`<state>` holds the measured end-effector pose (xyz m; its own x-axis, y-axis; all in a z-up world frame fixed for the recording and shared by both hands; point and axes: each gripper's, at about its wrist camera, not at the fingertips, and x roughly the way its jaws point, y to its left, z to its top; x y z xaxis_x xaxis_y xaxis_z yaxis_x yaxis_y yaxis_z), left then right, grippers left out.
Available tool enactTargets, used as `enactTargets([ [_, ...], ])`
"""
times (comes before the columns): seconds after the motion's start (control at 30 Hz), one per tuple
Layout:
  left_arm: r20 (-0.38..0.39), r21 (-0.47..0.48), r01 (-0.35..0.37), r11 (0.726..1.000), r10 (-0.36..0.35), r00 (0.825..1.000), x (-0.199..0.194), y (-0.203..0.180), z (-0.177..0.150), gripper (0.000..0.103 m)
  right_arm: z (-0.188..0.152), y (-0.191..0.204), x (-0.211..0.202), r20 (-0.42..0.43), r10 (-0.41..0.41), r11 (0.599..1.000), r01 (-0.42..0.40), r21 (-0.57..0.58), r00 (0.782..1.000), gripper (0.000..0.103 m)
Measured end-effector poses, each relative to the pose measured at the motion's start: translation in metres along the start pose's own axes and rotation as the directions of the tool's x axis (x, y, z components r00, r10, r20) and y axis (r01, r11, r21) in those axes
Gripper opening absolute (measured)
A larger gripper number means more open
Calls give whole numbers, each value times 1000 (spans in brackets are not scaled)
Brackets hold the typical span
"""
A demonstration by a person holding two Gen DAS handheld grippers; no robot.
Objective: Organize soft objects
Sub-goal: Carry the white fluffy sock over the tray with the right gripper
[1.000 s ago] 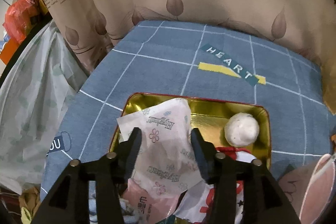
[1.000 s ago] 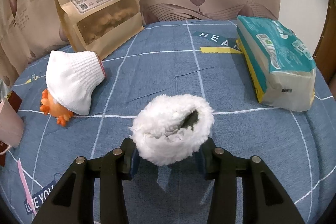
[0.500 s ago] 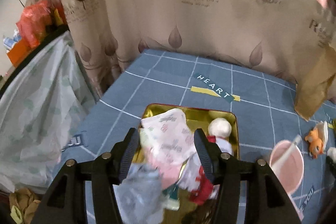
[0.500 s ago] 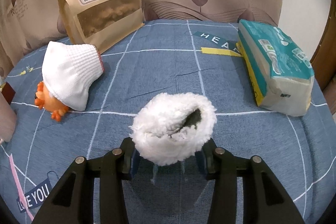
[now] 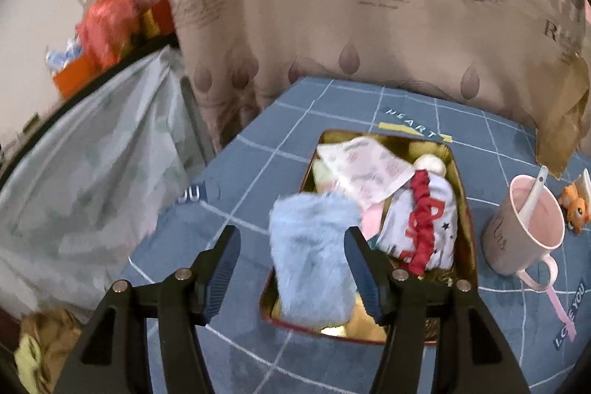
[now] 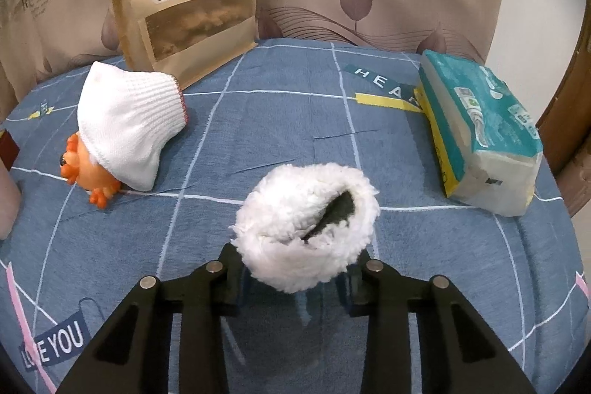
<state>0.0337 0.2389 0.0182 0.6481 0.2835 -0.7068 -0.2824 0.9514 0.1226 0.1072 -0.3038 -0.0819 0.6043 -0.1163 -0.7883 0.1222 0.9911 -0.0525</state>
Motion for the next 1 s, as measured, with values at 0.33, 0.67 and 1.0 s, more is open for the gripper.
enactTargets([
  [0.33, -27, -99, -14, 995, 12, 1000, 12, 25, -6, 60, 23, 40, -48, 72, 54, 998, -51, -38, 996, 32],
  [0.67, -33, -178, -64, 982, 59, 998, 14, 46, -7, 60, 52, 169, -118, 123, 307, 930, -270, -249, 944, 32],
  [1.0, -22, -230, -102, 968, 100, 995, 11, 64, -5, 60, 36, 304, -143, 19, 497, 782, -438, -443, 868, 32],
])
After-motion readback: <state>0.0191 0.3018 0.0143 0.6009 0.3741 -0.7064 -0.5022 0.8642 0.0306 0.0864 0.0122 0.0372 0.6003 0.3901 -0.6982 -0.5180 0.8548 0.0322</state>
